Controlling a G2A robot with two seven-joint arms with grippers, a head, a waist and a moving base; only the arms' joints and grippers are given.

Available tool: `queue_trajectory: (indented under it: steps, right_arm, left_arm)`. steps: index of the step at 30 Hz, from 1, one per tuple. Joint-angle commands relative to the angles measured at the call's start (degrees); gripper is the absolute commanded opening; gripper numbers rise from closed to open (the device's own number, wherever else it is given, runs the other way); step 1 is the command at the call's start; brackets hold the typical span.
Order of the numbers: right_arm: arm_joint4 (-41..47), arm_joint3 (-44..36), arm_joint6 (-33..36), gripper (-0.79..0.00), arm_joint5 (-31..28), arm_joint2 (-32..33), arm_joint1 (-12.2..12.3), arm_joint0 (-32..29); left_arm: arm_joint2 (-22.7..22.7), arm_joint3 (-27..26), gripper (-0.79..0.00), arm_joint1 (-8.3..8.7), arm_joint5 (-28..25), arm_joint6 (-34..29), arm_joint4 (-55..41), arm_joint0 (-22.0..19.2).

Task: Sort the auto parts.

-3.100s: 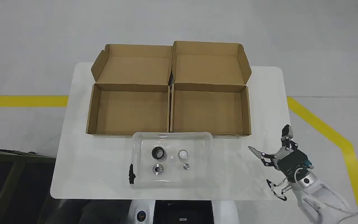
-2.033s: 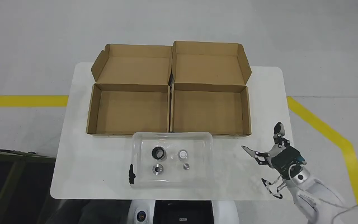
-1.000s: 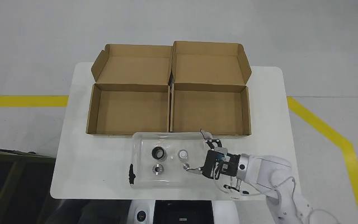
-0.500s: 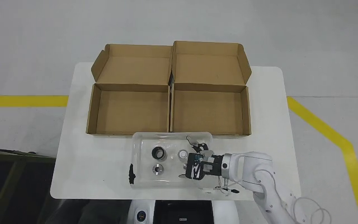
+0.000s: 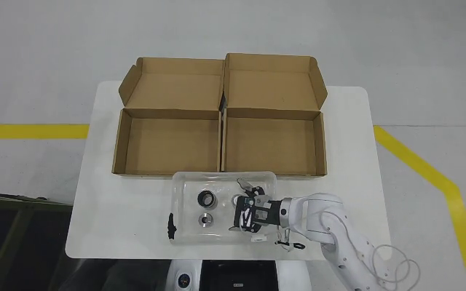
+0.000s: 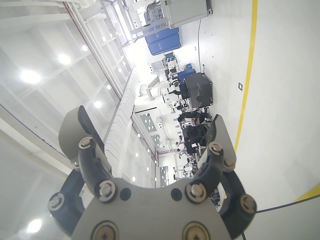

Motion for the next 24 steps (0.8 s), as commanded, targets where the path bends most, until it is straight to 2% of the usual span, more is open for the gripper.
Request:
queue_trajectory:
  steps: [1, 4, 7, 13, 16, 17, 19, 20, 24]
  right_arm:
    - [0.28, 0.26, 0.35, -0.151, 0.45, -0.07, 0.06, 0.34]
    - [0.52, 0.63, 0.93, -0.228, 1.01, -0.2, 0.18, 0.79]
    - [0.8, 0.81, 1.26, -0.397, 1.44, -0.32, 0.32, 1.07]
    - [0.68, 1.1, 1.6, -0.449, 2.25, -0.6, 0.61, 1.42]
    - [0.43, 1.18, 1.5, -0.523, 2.56, -0.83, 0.74, 1.57]
    - [0.41, 1.21, 1.42, -0.582, 2.62, -0.88, 0.79, 1.61]
    - [0.54, 1.24, 1.11, -0.757, 2.63, -0.95, 0.88, 1.65]
    - [0.64, 1.22, 0.95, -0.785, 2.57, -0.94, 0.94, 1.65]
    - [1.29, 0.56, -0.39, -0.785, 1.93, -0.66, 1.21, 1.66]
  left_arm:
    - [0.0, 0.0, 0.0, 0.0, 0.0, 0.0, 0.0, 0.0]
    - [0.0, 0.0, 0.0, 0.0, 0.0, 0.0, 0.0, 0.0]
    - [0.0, 0.0, 0.0, 0.0, 0.0, 0.0, 0.0, 0.0]
    - [0.0, 0.0, 0.0, 0.0, 0.0, 0.0, 0.0, 0.0]
    - [0.0, 0.0, 0.0, 0.0, 0.0, 0.0, 0.0, 0.0]
    - [0.0, 0.0, 0.0, 0.0, 0.0, 0.0, 0.0, 0.0]
    - [0.0, 0.0, 0.0, 0.0, 0.0, 0.0, 0.0, 0.0]
    - [0.0, 0.0, 0.0, 0.0, 0.0, 0.0, 0.0, 0.0]
    - [0.0, 0.0, 0.0, 0.0, 0.0, 0.0, 0.0, 0.0]
